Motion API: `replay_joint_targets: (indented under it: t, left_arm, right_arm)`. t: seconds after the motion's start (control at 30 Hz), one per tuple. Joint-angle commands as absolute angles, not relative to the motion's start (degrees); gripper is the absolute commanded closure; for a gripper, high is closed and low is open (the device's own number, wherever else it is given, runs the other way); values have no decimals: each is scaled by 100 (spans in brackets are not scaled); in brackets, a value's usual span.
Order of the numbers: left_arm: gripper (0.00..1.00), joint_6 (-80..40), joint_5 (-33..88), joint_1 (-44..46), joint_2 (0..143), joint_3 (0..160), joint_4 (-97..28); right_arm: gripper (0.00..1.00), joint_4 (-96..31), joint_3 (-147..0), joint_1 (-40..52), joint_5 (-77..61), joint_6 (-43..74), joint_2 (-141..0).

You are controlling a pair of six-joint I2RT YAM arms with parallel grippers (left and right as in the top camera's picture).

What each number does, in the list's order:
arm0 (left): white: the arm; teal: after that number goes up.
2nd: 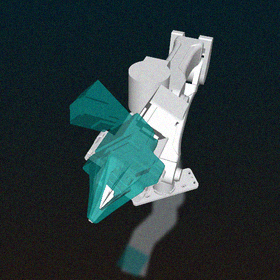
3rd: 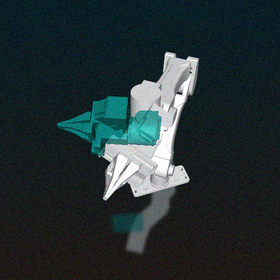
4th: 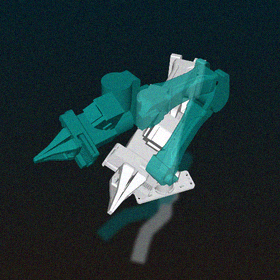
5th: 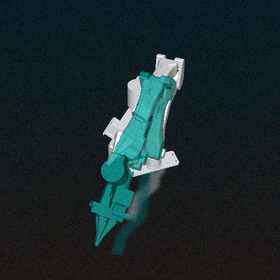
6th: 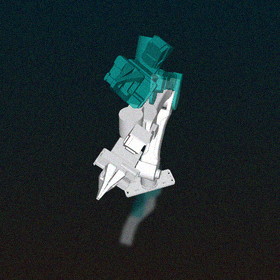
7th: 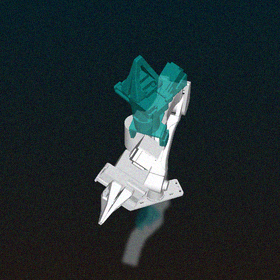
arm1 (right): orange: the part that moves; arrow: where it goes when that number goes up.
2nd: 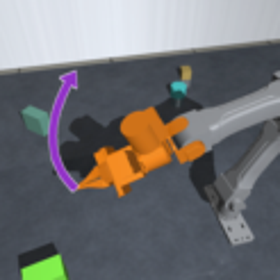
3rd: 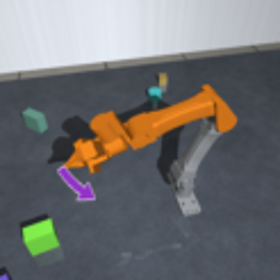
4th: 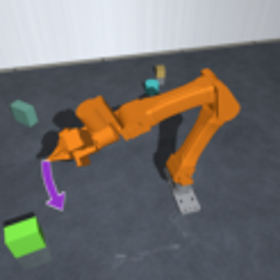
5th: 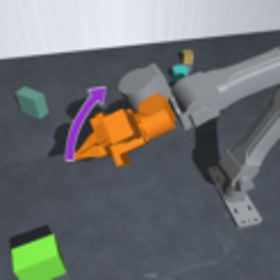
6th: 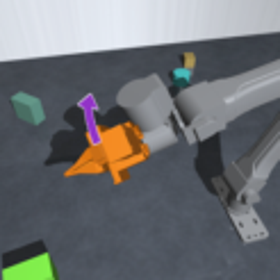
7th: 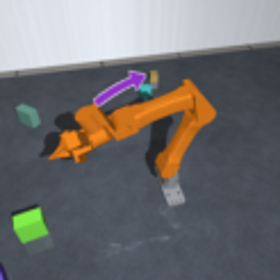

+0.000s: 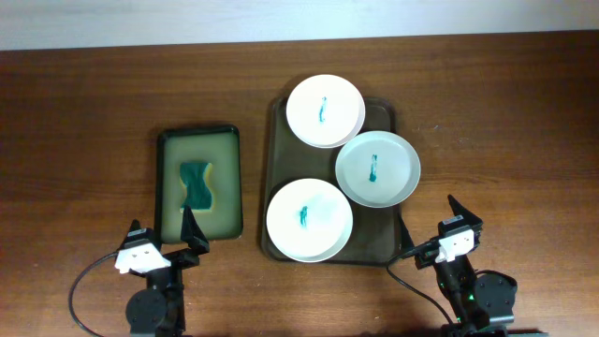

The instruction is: Clean dirty plates on tray and stack at the side

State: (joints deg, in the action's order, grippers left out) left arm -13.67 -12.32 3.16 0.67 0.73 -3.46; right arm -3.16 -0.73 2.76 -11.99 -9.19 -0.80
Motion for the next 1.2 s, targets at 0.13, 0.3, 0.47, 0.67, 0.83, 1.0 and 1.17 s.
replay_joint_targets:
  t: [0.13, 0.3, 0.47, 0.67, 0.83, 1.0, 1.17]
  left_arm:
    - [1, -1317, -1293, 349, 40, 51, -355]
    - [1, -1317, -1291, 349, 40, 51, -355]
    - [1, -1317, -1291, 349, 40, 51, -322]
    - [0, -1321, -344, 349, 40, 54, -196]
    - [1, -1313, 217, 349, 139, 556, 609]
    - [1, -1315, 228, 349, 2141, 2762, -755]
    - [1, -1313, 880, 349, 5164, 6084, -3527]
  right_arm:
    - [2, -331, -32, 259, -1177, -878, -43]
    - [2, -331, -32, 259, -1177, -878, -43]
    - [2, -327, -32, 259, -1177, -878, -43]
    - [2, -75, -32, 259, -1907, -875, -43]
    - [2, 152, -1011, 259, -2541, -790, -143]
    - [2, -1973, -3369, 259, -2246, -788, -1815]
    - [2, -4233, -5929, 259, -2311, -99, -4346]
